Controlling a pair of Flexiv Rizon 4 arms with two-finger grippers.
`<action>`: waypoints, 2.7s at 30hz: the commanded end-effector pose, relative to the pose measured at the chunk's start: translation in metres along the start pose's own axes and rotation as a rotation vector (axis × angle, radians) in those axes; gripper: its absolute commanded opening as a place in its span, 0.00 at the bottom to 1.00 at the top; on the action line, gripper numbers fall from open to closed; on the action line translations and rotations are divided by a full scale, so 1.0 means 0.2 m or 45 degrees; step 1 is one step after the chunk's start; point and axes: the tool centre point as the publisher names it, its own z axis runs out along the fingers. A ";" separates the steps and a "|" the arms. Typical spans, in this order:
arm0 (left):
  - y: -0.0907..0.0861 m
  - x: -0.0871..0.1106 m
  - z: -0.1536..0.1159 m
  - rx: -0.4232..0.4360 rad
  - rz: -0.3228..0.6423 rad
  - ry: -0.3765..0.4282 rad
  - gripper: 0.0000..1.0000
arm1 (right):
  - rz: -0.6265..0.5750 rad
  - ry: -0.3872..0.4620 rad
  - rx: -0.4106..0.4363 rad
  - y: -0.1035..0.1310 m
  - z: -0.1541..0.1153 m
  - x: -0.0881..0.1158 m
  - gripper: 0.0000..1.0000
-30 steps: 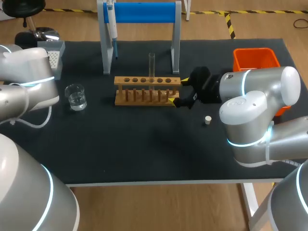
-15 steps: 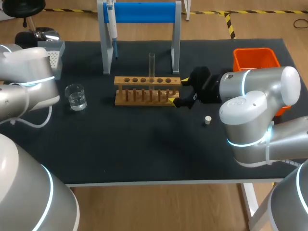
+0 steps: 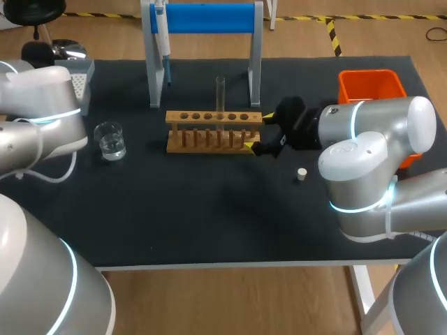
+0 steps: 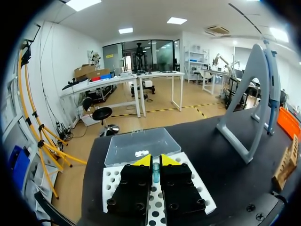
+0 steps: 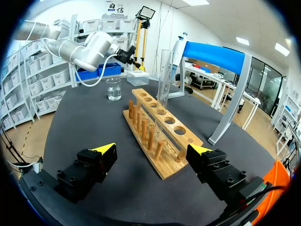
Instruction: Invert the test tube, pick up the pipette, mount the tip to pipette, aspirate from beaker and dispense into the tube, eject the tip, return the pipette, and cap with the stopper.
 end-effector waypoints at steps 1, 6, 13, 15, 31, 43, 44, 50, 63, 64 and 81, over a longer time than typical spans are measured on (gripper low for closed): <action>-0.02 0.01 -0.01 0.006 0.004 -0.005 0.00 | 0.000 0.000 0.000 0.00 0.00 0.00 1.00; -0.05 -0.01 -0.04 0.014 0.014 -0.018 0.00 | 0.000 0.000 0.000 0.00 0.00 0.00 1.00; -0.09 -0.01 -0.08 0.025 0.029 -0.039 0.00 | 0.000 0.000 0.000 0.00 0.00 0.00 1.00; -0.11 -0.01 -0.09 0.031 0.032 -0.045 0.00 | 0.000 0.000 0.000 0.00 0.00 0.00 1.00; -0.26 0.02 -0.24 0.091 0.065 -0.086 0.00 | 0.000 0.000 0.000 0.00 0.00 0.00 1.00; -0.38 0.38 -0.56 0.147 0.200 0.121 0.00 | 0.000 0.000 0.000 0.00 0.00 0.00 1.00; -0.38 0.42 -0.59 0.147 0.209 0.149 0.00 | 0.000 0.000 0.000 0.00 0.00 0.00 1.00; -0.37 0.64 -0.74 0.113 0.287 0.296 0.00 | 0.000 0.000 0.000 0.00 0.00 0.00 1.00; -0.37 0.64 -0.74 0.113 0.287 0.296 0.00 | 0.000 0.000 0.000 0.00 0.00 0.00 1.00; -0.37 0.64 -0.74 0.113 0.287 0.296 0.00 | 0.000 0.000 0.000 0.00 0.00 0.00 1.00; -0.37 0.85 -0.86 0.066 0.368 0.452 0.00 | 0.000 0.000 0.000 0.00 0.00 0.00 1.00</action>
